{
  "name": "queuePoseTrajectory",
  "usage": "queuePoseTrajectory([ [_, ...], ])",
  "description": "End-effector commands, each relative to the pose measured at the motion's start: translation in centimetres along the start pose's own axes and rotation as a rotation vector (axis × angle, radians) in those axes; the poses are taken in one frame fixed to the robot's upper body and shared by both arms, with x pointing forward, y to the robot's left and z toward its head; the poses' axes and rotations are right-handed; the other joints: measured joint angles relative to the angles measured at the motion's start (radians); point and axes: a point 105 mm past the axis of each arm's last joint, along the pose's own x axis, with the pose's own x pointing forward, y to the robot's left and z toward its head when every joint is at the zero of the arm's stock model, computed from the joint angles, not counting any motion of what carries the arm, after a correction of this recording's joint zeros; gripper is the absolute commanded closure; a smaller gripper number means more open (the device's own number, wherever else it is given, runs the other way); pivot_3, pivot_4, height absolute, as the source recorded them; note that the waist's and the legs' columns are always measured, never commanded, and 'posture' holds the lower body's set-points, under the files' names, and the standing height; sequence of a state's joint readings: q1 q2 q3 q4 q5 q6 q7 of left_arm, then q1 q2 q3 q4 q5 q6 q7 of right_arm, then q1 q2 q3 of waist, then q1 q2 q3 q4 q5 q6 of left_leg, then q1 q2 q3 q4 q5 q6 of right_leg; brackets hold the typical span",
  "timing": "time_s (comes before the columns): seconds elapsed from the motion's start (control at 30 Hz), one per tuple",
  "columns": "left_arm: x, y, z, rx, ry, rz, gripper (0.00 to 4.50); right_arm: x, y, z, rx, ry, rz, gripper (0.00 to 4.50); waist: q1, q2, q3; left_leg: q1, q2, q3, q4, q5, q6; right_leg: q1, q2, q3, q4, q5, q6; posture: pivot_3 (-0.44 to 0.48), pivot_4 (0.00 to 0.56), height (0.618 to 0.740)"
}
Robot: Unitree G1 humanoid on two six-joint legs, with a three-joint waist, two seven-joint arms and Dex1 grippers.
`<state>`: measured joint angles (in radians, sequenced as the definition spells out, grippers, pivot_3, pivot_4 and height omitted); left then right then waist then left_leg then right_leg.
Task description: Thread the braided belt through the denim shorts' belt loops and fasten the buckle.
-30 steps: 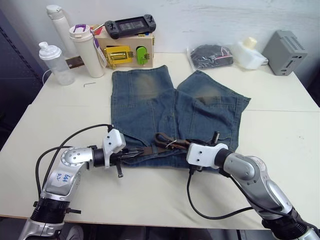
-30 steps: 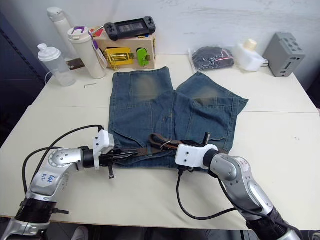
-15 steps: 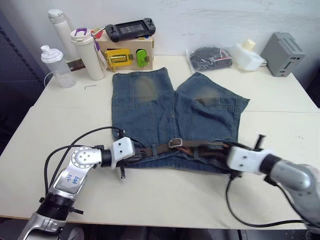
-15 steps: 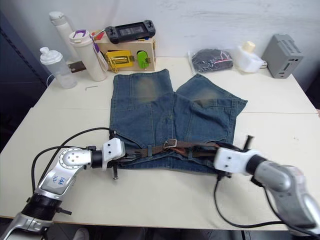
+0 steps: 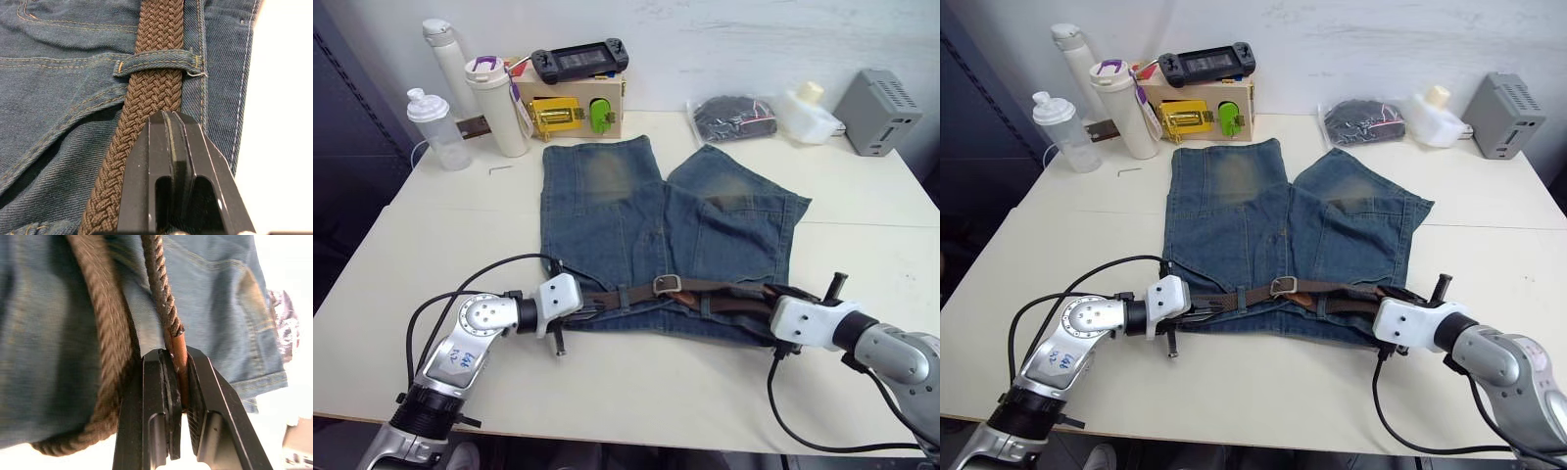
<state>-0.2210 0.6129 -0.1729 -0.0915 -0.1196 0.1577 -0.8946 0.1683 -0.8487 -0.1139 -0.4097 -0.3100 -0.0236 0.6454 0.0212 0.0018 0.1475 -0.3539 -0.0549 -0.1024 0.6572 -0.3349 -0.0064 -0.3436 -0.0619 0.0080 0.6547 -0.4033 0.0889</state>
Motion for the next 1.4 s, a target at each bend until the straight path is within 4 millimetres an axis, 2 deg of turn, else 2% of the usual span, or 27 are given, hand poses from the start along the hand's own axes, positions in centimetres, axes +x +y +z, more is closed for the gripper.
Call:
queuePoseTrajectory([
  [0.03, -0.8, -0.4, -2.7, -0.079, 0.100, -0.002, 4.46, 0.4, 1.1, 1.2, -0.052, -0.030, 0.039, 4.50, -0.002, 0.000, 0.000, 0.000, 0.000, 0.000, 0.000, 0.000, 0.000, 0.000, 0.000, 0.000, 0.000, 0.000, 0.000, 0.000, 0.150, 0.740],
  [0.13, -1.3, 0.5, -2.0, -0.070, 0.078, 0.036, 4.46, 0.9, 2.4, 0.5, -0.016, 0.018, 0.087, 4.50, -0.004, 0.000, 0.000, 0.001, 0.001, 0.000, -0.001, 0.000, 0.000, 0.000, 0.001, 0.000, -0.001, 0.000, 0.000, 0.000, 0.150, 0.740],
  [0.27, -1.9, 1.1, -0.6, -0.078, 0.034, 0.056, 4.46, 1.1, 1.9, 0.5, 0.123, 0.039, 0.045, 4.50, -0.009, 0.000, 0.000, 0.001, 0.001, 0.000, -0.001, 0.000, -0.001, 0.000, 0.001, 0.000, -0.001, 0.000, 0.000, 0.000, 0.150, 0.740],
  [0.3, -2.1, 1.1, 0.1, -0.085, 0.013, 0.056, 4.50, 1.0, 1.7, 0.7, 0.176, 0.033, 0.039, 3.54, -0.011, -0.001, 0.000, 0.001, 0.001, 0.000, -0.001, 0.000, -0.001, 0.000, 0.001, 0.000, -0.001, 0.000, 0.000, 0.000, 0.150, 0.740],
  [0.33, -2.4, 1.1, 0.7, -0.097, -0.012, 0.057, 4.50, 0.9, 1.6, 0.9, 0.199, 0.027, 0.040, 3.32, -0.012, -0.001, 0.000, 0.001, 0.001, 0.000, -0.001, 0.000, -0.001, 0.000, 0.001, 0.000, -0.001, 0.000, 0.000, 0.000, 0.150, 0.740],
  [0.4, -2.9, 0.9, 1.7, -0.130, -0.057, 0.059, 4.50, 0.6, 0.8, 1.2, 0.204, 0.005, 0.005, 2.29, -0.013, -0.001, 0.001, 0.000, 0.002, 0.000, -0.002, 0.000, -0.001, 0.000, 0.001, 0.000, -0.001, 0.000, 0.000, 0.000, 0.150, 0.740],
  [0.43, -3.2, 0.8, 1.8, -0.144, -0.068, 0.065, 4.50, 0.2, 0.7, 2.4, 0.204, -0.071, 0.007, 1.84, -0.013, -0.001, 0.001, 0.000, 0.002, 0.000, -0.003, 0.000, -0.001, 0.000, 0.001, 0.000, -0.001, 0.000, 0.000, 0.000, 0.150, 0.740],
  [0.57, -3.9, 0.6, 2.0, -0.172, -0.075, 0.085, 4.50, -1.3, 0.8, 5.7, 0.229, -0.260, 0.038, 1.84, -0.009, -0.001, 0.003, 0.000, 0.002, -0.001, -0.005, 0.000, -0.001, -0.001, 0.001, 0.000, -0.002, 0.000, 0.000, 0.000, 0.150, 0.740],
  [0.73, -4.3, 0.5, 2.1, -0.192, -0.078, 0.103, 4.50, -2.1, 2.4, 6.6, 0.197, -0.299, 0.100, 1.84, -0.007, -0.002, 0.004, 0.000, 0.002, -0.001, -0.004, 0.000, -0.001, 0.000, 0.001, 0.000, -0.007, 0.000, 0.000, 0.000, 0.150, 0.740],
  [0.8, -4.3, 0.5, 2.3, -0.192, -0.084, 0.109, 4.50, -1.9, 2.9, 6.4, 0.184, -0.278, 0.106, 1.84, -0.006, -0.002, 0.004, 0.000, 0.002, -0.001, -0.004, 0.000, -0.001, 0.000, 0.001, 0.000, -0.007, 0.000, 0.000, 0.000, 0.150, 0.740],
  [0.93, -4.3, 0.5, 2.6, -0.191, -0.093, 0.109, 4.50, -0.5, 3.6, 4.5, 0.151, -0.173, 0.078, 1.84, -0.006, -0.002, 0.004, 0.000, 0.002, -0.001, -0.004, 0.000, -0.001, 0.000, 0.001, 0.000, -0.007, 0.000, 0.000, 0.000, 0.150, 0.740],
  [1.2, -4.5, 0.5, 2.7, -0.181, -0.093, 0.112, 4.50, 0.9, 3.7, 3.6, 0.155, -0.115, 0.035, 1.84, -0.007, -0.002, 0.005, 0.000, 0.002, -0.001, -0.005, 0.000, -0.001, -0.001, 0.001, 0.000, -0.007, 0.000, 0.000, 0.000, 0.150, 0.740],
  [1.3, -4.7, 0.7, 3.0, -0.172, -0.101, 0.121, 4.50, 1.0, 4.4, 3.4, 0.150, -0.100, 0.048, 2.67, -0.007, -0.002, 0.005, 0.000, 0.002, -0.001, -0.005, 0.000, -0.001, 0.000, 0.001, 0.000, -0.007, 0.000, 0.000, 0.000, 0.150, 0.740],
  [1.33, -4.8, 0.8, 3.0, -0.166, -0.104, 0.128, 4.50, 1.0, 4.6, 3.4, 0.149, -0.093, 0.050, 3.10, -0.007, -0.002, 0.005, 0.000, 0.002, -0.001, -0.005, 0.000, -0.001, 0.000, 0.001, 0.000, -0.007, 0.000, 0.000, 0.000, 0.150, 0.740],
  [1.4, -4.9, 0.9, 3.3, -0.159, -0.111, 0.138, 4.50, 1.2, 4.8, 3.1, 0.141, -0.076, 0.043, 4.24, -0.006, -0.002, 0.005, 0.000, 0.002, -0.001, -0.005, 0.000, -0.001, 0.000, 0.001, 0.000, -0.007, 0.000, 0.000, 0.000, 0.150, 0.740],
])
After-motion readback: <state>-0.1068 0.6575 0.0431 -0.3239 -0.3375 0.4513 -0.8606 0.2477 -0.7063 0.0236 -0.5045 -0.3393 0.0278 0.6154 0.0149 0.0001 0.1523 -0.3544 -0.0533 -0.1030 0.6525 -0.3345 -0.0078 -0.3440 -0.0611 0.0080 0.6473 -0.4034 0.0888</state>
